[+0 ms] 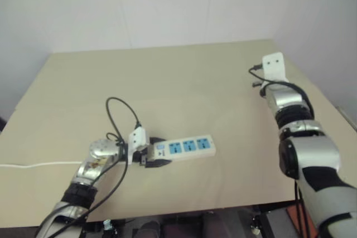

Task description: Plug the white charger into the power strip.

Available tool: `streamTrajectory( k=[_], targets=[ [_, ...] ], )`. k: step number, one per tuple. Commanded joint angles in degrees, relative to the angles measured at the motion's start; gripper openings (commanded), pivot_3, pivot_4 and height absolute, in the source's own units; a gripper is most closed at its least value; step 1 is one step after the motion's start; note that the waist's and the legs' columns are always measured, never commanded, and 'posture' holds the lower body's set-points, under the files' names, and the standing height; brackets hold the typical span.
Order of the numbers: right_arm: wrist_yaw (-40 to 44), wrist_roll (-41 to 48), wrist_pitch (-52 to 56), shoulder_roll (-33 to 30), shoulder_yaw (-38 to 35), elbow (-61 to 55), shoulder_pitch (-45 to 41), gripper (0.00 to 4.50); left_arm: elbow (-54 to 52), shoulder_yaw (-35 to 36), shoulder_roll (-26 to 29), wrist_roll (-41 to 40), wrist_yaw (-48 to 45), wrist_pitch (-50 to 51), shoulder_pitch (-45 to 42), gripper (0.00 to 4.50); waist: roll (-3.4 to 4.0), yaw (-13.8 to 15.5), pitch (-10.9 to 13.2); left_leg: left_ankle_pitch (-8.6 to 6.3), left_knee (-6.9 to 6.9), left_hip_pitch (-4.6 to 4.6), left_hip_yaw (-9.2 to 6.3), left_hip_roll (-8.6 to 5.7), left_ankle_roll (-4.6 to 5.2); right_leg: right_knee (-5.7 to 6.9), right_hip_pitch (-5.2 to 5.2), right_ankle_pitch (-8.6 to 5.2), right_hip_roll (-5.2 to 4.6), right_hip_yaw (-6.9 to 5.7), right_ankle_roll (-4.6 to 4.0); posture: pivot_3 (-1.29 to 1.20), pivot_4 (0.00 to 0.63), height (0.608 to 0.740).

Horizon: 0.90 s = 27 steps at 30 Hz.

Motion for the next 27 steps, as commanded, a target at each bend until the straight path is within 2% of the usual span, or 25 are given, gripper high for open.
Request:
streamTrajectory(
  k=[1,3,7,8,11,16,21,27],
  targets=[
    [0.0,-2.8,-13.6,-0.3,1.9,-7.4,2.3,1.1,0.0,0.7,0.8,0.8,1.2,0.7,0.1,3.29,0.0,0.0,0.0,0.0,0.0,0.01,0.0,0.0,0.0,0.0,0.0,0.0,0.0,0.0,0.0,0.0,0.15,0.74],
    [3.6,-3.1,-20.7,-0.7,2.9,-9.3,4.5,1.1,-0.4,0.9,0.9,0.7,1.5,1.0,0.3,3.29,-0.01,0.0,0.0,0.0,0.0,0.02,0.01,0.01,0.0,-0.02,0.02,0.0,0.01,0.0,0.0,0.0,0.15,0.74],
    [16.3,2.4,-28.3,-0.6,1.7,-13.6,8.3,1.1,-1.6,1.4,1.1,0.1,2.2,1.7,0.8,3.29,-0.01,0.0,0.0,0.0,0.0,0.04,0.02,0.03,0.0,-0.1,0.07,0.0,0.04,0.0,0.0,0.0,0.15,0.74],
    [21.3,5.3,-28.5,-0.4,1.0,-15.8,9.6,1.1,-2.2,1.7,1.1,-0.2,2.5,2.1,1.0,3.29,-0.01,0.0,0.0,0.0,0.0,0.05,0.02,0.04,0.0,-0.09,0.07,0.0,0.04,0.0,0.0,0.0,0.15,0.74],
    [43.1,16.9,-24.7,-2.2,0.5,-25.0,14.2,1.1,-3.9,2.3,1.3,-0.9,3.1,3.2,1.5,3.29,-0.02,0.0,0.0,-0.01,0.01,0.04,0.02,0.11,0.03,-0.12,0.1,0.0,0.11,0.0,0.0,0.0,0.15,0.74],
    [63.7,23.3,-23.9,-6.5,2.1,-33.5,19.3,1.1,-5.0,2.7,1.7,-1.2,3.6,4.1,2.0,3.29,-0.02,0.3,0.0,-0.04,0.05,0.03,0.01,0.14,0.06,-0.15,0.11,0.0,0.15,0.0,0.0,0.0,0.15,0.74],
    [75.3,22.1,-23.7,-9.8,5.0,-35.2,20.5,1.1,-5.4,2.5,1.5,-1.2,4.0,4.6,2.0,3.29,-0.04,0.3,0.0,-0.04,0.05,0.19,0.02,0.15,0.06,-0.36,0.18,0.0,0.16,0.01,0.0,0.0,0.15,0.74],
    [78.5,24.2,-13.3,-9.1,6.1,-39.2,18.4,1.1,-6.1,2.2,0.9,-1.3,4.4,5.1,2.0,3.29,-0.04,0.5,0.0,-0.03,0.06,0.2,0.03,0.15,0.05,-0.34,0.17,0.0,0.16,0.04,-0.01,0.0,0.15,0.74]
  ],
)
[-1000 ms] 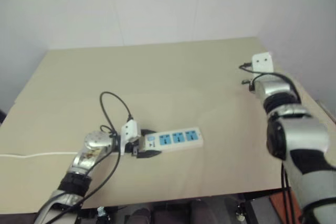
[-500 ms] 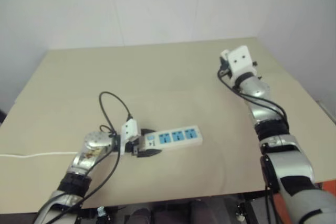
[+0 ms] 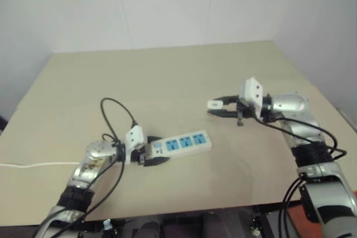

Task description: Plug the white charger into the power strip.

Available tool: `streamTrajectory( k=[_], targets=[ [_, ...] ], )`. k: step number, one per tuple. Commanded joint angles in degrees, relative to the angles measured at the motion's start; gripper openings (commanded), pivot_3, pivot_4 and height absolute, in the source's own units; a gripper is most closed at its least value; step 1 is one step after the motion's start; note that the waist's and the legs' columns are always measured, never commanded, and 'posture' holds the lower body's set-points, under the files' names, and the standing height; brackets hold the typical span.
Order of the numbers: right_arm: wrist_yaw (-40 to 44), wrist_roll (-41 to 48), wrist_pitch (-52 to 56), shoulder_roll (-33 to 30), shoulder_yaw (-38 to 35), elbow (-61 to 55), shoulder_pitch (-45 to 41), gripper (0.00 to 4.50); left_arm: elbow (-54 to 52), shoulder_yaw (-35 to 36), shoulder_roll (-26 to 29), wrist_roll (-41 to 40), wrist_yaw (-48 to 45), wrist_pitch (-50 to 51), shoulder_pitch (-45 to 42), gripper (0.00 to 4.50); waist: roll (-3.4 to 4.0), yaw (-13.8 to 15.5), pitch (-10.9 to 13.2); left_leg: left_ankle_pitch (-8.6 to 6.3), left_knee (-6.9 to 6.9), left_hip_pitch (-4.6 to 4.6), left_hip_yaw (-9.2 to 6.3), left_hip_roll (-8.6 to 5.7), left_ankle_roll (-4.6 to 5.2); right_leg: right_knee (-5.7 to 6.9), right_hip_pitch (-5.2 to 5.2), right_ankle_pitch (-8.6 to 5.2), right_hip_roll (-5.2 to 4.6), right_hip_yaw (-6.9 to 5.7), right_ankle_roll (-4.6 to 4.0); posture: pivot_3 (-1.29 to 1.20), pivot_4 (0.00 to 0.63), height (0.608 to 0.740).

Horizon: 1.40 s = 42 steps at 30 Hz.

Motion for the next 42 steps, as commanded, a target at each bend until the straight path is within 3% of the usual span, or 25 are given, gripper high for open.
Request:
streamTrajectory(
  k=[1,12,23,42],
  targets=[
    [2.1,3.7,6.4,0.7,-0.6,-5.9,-2.6,1.1,-2.0,0.6,0.1,-0.3,0.8,0.3,0.0,3.29,0.0,0.1,0.0,0.0,0.0,-0.01,0.0,0.0,0.0,0.0,-0.01,0.0,0.0,0.0,0.0,0.0,0.15,0.74],
    [0.8,13.0,21.5,7.3,-2.6,-11.3,-0.6,1.1,-0.2,-1.9,0.0,-0.6,-6.1,-1.2,-2.7,3.29,-0.02,1.5,0.0,0.0,0.0,-0.06,-0.01,0.0,-0.01,-0.01,-0.06,0.0,-0.01,0.01,-0.01,0.0,0.15,0.74],
    [-3.1,9.7,18.9,13.4,1.1,-14.4,6.7,1.1,2.7,-3.6,-1.4,0.7,-8.1,-2.7,-4.5,3.29,-0.04,2.2,0.0,0.0,0.05,-0.19,-0.01,-0.03,-0.01,-0.02,-0.11,0.01,-0.03,-0.03,0.0,0.0,0.15,0.74],
    [-4.5,6.4,17.0,16.5,4.5,-14.6,11.0,1.1,1.4,-3.4,-1.2,0.7,-7.7,-2.3,-3.0,3.29,-0.08,2.3,0.0,-0.01,0.07,-0.12,-0.01,-0.03,-0.01,-0.02,-0.08,0.0,-0.02,-0.05,0.0,0.0,0.15,0.74]
  ],
)
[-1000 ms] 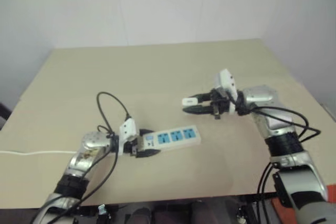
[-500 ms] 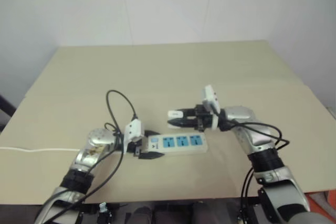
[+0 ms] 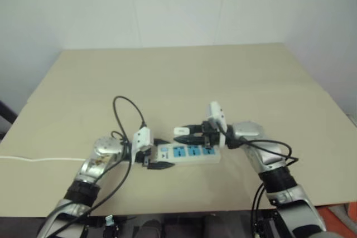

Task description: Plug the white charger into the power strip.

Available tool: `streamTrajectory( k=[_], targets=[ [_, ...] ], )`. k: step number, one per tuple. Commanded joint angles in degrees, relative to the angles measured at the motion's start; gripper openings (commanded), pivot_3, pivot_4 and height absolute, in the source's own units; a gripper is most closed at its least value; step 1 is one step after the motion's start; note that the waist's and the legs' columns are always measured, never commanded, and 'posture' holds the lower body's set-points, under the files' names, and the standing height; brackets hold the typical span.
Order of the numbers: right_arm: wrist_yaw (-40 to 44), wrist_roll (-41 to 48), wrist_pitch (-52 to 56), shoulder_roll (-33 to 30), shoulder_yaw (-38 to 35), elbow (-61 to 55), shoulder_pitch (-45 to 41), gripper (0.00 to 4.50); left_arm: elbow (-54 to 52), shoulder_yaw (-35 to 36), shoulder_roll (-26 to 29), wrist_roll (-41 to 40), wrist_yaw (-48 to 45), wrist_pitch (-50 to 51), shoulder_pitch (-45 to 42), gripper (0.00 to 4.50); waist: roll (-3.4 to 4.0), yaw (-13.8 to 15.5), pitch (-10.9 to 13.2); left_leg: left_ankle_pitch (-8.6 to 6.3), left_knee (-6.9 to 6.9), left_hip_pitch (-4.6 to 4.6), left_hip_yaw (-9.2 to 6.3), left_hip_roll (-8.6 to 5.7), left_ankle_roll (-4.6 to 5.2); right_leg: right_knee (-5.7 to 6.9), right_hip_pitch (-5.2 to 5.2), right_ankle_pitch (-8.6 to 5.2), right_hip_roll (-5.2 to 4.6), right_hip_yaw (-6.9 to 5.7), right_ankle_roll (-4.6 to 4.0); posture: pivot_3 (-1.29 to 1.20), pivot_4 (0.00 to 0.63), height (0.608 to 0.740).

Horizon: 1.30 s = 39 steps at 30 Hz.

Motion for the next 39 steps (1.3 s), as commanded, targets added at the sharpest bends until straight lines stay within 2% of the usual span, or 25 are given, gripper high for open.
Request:
streamTrajectory(
  k=[1,16,30,39],
  targets=[
    [0.0,-0.5,-2.0,1.1,0.6,0.6,-0.8,1.1,-1.3,-0.4,0.0,-0.2,-0.5,-0.2,0.3,3.29,-0.01,0.0,0.0,0.0,0.0,0.0,0.0,0.0,0.0,0.0,0.0,0.0,0.0,0.0,0.0,0.0,0.15,0.74],
    [1.7,-4.2,-7.0,1.8,1.7,9.8,-2.6,1.1,-1.9,-0.5,0.3,-0.3,-0.9,0.0,0.6,3.29,-0.06,0.0,0.0,0.0,0.0,0.05,0.0,0.01,0.0,0.0,0.03,0.0,0.01,0.0,0.0,0.0,0.15,0.74],
    [4.4,-3.9,-6.6,0.5,2.5,7.4,-1.4,1.1,-1.5,-0.4,0.3,0.0,-0.7,-0.1,0.3,3.29,-0.08,-0.1,0.0,0.0,0.0,0.05,0.0,0.01,0.0,0.0,0.04,0.0,0.01,0.0,0.0,0.0,0.15,0.74],
    [3.3,-7.5,-11.1,2.3,3.7,14.4,-2.8,1.1,-1.4,-0.4,0.2,0.1,-0.6,-0.2,0.2,3.29,-0.14,-0.2,-0.1,0.0,-0.01,0.19,0.0,0.01,0.0,-0.02,0.15,0.0,0.01,0.0,0.0,0.0,0.15,0.74]
  ],
)
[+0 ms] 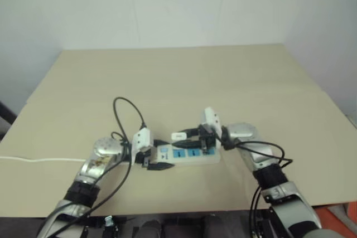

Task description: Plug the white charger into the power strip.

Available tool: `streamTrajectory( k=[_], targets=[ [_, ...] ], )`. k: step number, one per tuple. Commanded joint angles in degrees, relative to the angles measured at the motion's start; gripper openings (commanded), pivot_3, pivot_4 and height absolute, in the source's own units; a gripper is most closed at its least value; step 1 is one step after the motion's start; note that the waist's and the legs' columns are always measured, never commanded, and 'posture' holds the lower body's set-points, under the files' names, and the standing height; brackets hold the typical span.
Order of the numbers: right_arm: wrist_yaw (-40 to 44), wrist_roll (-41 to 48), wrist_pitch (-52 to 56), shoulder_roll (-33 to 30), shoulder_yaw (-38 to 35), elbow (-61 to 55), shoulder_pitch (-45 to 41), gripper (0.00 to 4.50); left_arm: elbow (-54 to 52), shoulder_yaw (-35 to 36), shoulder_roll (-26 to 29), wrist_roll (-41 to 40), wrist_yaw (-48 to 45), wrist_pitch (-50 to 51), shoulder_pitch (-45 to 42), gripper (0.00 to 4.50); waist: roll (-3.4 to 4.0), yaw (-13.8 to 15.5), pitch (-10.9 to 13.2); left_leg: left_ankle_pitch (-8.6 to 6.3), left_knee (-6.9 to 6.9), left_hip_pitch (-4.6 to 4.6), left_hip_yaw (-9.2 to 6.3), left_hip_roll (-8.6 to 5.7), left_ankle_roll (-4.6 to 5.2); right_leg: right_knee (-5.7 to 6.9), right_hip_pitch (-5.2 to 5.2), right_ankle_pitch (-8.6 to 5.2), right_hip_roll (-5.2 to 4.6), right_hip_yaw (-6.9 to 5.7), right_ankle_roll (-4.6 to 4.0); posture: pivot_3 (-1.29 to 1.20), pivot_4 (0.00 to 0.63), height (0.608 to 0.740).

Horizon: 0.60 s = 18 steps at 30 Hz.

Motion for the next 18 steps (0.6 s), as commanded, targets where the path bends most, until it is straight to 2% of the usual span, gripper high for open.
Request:
streamTrajectory(
  k=[1,5,14,18],
  targets=[
    [-0.7,-3.0,-1.3,0.4,1.6,4.2,-0.3,1.1,-1.7,-0.4,0.2,-0.3,-0.7,-0.3,-0.1,3.29,-0.02,-0.1,0.0,0.0,0.0,0.06,0.0,0.01,0.0,-0.01,0.06,0.0,0.01,0.0,0.0,0.0,0.15,0.74],
    [0.3,-2.5,-1.2,0.1,2.0,4.2,-0.2,1.1,-2.0,-0.4,0.4,-0.4,-0.5,-0.2,0.1,3.29,-0.03,-0.4,0.0,-0.03,-0.09,0.6,0.0,0.04,0.03,-0.17,0.64,-0.02,0.04,0.0,0.01,0.0,0.15,0.74],
    [2.2,-2.8,-0.8,-1.1,3.4,2.7,2.0,1.1,-1.9,-0.3,0.5,-0.4,-0.5,-0.2,0.1,3.29,-0.06,-0.5,0.0,-0.04,-0.09,0.58,-0.04,0.05,0.05,-0.2,0.62,-0.02,0.06,0.0,0.02,0.0,0.15,0.74],
    [1.1,-3.9,-3.1,-0.4,3.1,6.7,1.9,1.1,-1.8,-0.2,0.5,-0.3,-0.5,-0.2,0.0,3.29,-0.07,-0.5,0.0,-0.05,-0.09,0.58,-0.04,0.05,0.05,-0.2,0.63,-0.02,0.06,0.0,0.02,0.0,0.15,0.74]
  ],
)
